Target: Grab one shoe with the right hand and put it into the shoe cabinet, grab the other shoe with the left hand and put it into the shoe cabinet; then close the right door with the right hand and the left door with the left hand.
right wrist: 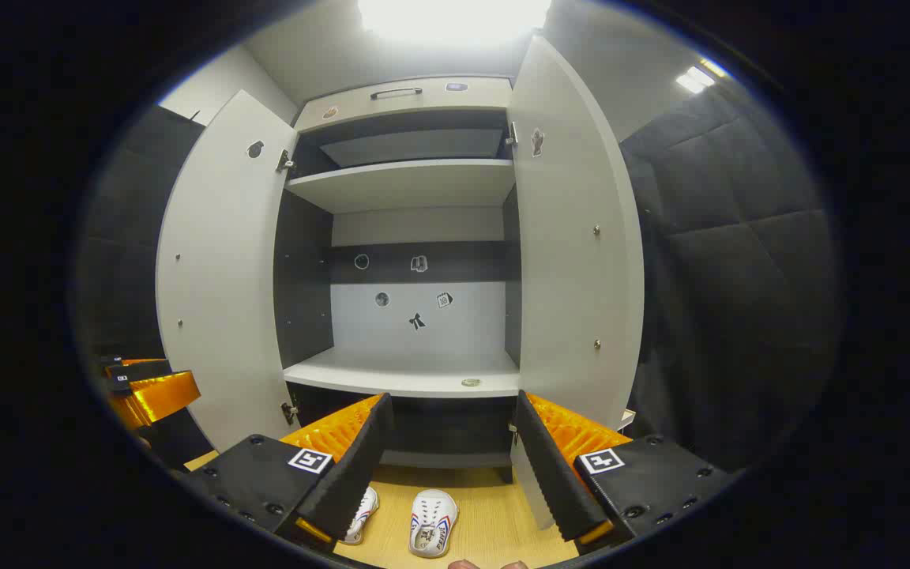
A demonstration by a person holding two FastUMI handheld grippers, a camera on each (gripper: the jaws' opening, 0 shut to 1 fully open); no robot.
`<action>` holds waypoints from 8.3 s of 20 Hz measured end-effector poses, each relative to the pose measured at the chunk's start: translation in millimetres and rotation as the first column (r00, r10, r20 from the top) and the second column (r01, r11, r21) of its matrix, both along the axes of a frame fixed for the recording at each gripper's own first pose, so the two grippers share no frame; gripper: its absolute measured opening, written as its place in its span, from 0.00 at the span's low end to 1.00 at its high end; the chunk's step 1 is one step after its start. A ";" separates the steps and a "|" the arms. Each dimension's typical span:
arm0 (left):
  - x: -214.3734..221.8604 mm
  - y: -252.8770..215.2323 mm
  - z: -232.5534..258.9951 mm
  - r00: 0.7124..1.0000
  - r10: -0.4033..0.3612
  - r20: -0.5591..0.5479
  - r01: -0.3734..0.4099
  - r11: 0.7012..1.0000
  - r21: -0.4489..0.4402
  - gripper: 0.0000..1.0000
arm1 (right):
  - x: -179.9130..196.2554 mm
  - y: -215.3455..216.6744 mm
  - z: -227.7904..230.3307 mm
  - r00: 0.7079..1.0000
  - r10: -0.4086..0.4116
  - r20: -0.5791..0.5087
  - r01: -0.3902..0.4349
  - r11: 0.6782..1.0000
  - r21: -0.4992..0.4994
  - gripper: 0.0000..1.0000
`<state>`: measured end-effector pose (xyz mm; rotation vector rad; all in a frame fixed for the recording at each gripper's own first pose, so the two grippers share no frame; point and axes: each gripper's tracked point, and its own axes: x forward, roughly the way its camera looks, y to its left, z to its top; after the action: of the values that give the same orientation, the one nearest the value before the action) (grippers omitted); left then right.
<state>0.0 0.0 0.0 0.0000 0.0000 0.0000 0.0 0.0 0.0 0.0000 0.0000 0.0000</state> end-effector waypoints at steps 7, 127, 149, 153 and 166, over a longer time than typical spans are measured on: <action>-8.5 -5.4 -1.1 1.000 -0.008 0.006 0.008 1.000 0.009 0.92 | -0.9 -2.1 -10.2 0.998 0.015 -0.062 -0.013 0.999 0.032 0.97; 24.8 -17.5 -72.6 0.966 0.125 -0.228 -0.118 0.992 0.043 0.90 | 285.1 63.4 12.2 0.978 0.196 -0.075 -0.176 0.961 0.212 0.98; 77.1 -3.6 -393.6 0.683 -0.166 -0.711 0.169 0.983 -0.067 0.93 | -30.5 -70.2 -100.6 0.957 -0.229 -0.177 0.202 0.966 -0.160 1.00; 90.2 -4.1 -417.0 0.644 -0.186 -0.742 0.174 0.980 -0.095 0.89 | -79.8 -126.7 -112.3 0.893 -0.395 -0.216 0.361 0.915 -0.181 1.00; 86.6 -3.1 -451.6 0.498 -0.186 -0.847 0.078 0.982 -0.170 0.58 | -147.7 -229.8 -129.9 0.723 -0.622 -0.299 0.616 0.777 -0.127 0.97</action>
<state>86.6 -3.1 -451.6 -0.1140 1.0384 -0.1599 -147.7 -229.8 -129.9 -0.0189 0.3365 -0.6836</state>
